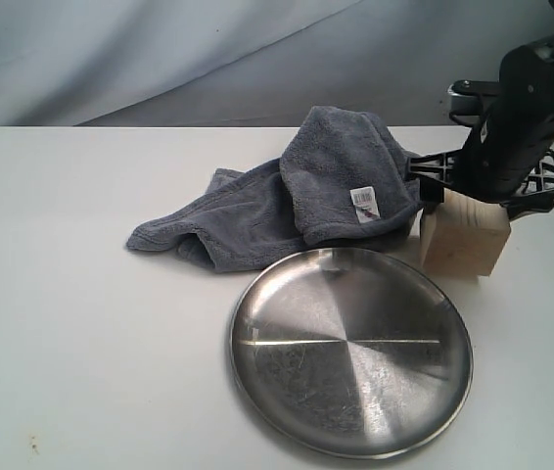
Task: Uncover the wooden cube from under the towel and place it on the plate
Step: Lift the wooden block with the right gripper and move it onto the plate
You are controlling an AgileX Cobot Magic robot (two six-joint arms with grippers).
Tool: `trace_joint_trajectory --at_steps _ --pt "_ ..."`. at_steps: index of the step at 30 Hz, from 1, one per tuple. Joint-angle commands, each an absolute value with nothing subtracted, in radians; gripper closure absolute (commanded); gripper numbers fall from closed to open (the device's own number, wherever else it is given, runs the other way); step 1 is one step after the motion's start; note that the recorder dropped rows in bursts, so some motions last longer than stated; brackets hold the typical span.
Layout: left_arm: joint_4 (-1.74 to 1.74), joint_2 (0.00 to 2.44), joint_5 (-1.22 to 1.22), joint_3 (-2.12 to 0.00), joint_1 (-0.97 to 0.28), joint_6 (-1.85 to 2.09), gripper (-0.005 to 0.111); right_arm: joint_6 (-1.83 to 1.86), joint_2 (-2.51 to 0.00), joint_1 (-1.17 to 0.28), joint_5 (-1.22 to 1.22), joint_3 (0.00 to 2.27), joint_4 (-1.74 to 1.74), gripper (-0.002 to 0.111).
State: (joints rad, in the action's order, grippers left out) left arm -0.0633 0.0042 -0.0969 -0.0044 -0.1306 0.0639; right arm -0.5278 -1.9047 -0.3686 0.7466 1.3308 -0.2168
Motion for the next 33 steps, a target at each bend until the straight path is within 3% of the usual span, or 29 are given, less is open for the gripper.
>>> trace_joint_trajectory --at_steps 1,11,25,33 --pt "-0.066 0.0 -0.086 0.0 -0.128 0.062 0.107 -0.497 -1.867 -0.372 0.757 1.334 -0.213 0.054" --pt "-0.066 0.0 -0.086 0.0 -0.128 0.062 0.107 -0.394 -1.764 -0.444 0.794 1.334 -0.166 0.054" --pt "-0.066 0.0 -0.086 0.0 -0.128 0.062 0.107 -0.265 -1.753 -0.7 0.827 1.334 -0.08 0.054" --pt "-0.066 0.0 -0.086 0.0 -0.128 0.062 0.107 -0.265 -1.753 -0.743 0.825 1.316 -0.085 0.054"
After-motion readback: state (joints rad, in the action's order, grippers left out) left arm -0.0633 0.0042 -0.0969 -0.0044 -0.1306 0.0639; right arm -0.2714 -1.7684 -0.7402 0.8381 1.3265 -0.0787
